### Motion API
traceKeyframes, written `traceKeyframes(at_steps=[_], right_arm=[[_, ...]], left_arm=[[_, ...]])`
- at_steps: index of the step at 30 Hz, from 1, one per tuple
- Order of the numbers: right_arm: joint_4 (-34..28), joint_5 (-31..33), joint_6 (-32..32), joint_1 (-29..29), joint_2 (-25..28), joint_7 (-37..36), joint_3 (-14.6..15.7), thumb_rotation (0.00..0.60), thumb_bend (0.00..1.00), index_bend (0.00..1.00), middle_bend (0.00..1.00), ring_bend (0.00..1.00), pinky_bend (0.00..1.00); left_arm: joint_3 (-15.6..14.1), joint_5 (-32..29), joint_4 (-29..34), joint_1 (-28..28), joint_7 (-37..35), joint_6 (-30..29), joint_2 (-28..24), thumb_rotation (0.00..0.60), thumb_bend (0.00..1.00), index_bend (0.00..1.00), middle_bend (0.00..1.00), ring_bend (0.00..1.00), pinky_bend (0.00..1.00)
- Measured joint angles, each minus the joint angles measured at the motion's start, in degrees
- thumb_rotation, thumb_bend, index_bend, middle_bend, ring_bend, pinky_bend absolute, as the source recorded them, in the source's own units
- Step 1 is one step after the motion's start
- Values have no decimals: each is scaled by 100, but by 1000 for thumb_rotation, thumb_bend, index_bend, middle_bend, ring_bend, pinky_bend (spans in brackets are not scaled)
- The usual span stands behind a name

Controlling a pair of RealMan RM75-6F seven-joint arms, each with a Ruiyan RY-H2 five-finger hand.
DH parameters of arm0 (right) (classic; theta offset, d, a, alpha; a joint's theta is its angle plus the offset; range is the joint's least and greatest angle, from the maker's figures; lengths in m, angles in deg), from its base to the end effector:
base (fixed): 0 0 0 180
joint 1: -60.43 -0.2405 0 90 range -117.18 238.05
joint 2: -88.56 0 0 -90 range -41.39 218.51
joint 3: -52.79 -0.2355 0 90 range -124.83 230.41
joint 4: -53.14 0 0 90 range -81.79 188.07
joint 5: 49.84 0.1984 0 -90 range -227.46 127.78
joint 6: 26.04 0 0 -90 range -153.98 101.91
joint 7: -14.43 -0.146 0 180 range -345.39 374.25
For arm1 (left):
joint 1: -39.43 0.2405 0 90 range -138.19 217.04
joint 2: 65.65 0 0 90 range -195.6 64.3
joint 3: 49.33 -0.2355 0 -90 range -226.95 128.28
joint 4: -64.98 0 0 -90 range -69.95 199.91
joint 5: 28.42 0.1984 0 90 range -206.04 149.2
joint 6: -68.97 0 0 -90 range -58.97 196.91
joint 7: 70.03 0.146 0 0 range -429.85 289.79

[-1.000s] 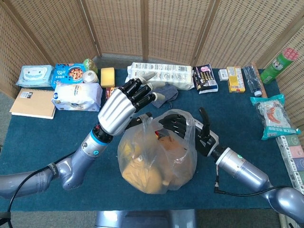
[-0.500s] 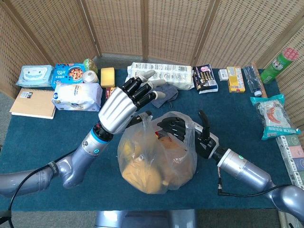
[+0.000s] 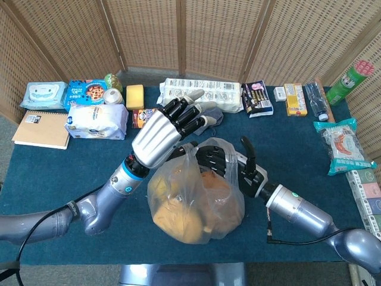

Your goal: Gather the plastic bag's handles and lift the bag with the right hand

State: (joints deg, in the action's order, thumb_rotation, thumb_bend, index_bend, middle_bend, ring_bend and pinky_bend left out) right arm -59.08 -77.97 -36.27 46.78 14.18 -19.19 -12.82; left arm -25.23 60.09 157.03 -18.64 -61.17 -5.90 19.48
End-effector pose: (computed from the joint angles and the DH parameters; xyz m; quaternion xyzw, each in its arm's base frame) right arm -0.0507 -0.2958 0.1302 -0.2775 0.8359 -0.4372 0.1820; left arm 0.0624 0.3256 0.1023 -0.6390 -0.1173 -0.7065 0.2808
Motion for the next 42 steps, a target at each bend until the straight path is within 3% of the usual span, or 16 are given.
traceKeyframes(at_steps=[9, 21, 28, 42], right_arm=[[-51, 8, -9, -117, 52, -56, 66, 1, 154, 239, 260, 146, 37], [-153, 151, -185, 63, 111, -111, -55, 0, 155, 241, 320, 210, 133], [-203, 303, -158, 97, 73, -218, -116, 0, 158, 246, 321, 215, 139], [-303, 358, 29, -55, 55, -385, 46, 0, 162, 246, 321, 214, 139]], left_arm=[[6, -54, -88, -134, 124, 82, 89, 600, 129, 305, 227, 104, 264], [-15, -122, -257, -251, 172, 125, 208, 600, 130, 305, 227, 103, 264], [-59, -93, -314, -310, 206, 124, 289, 600, 130, 290, 225, 102, 264], [-14, -113, -411, -447, 304, 71, 484, 600, 127, 284, 223, 94, 263]])
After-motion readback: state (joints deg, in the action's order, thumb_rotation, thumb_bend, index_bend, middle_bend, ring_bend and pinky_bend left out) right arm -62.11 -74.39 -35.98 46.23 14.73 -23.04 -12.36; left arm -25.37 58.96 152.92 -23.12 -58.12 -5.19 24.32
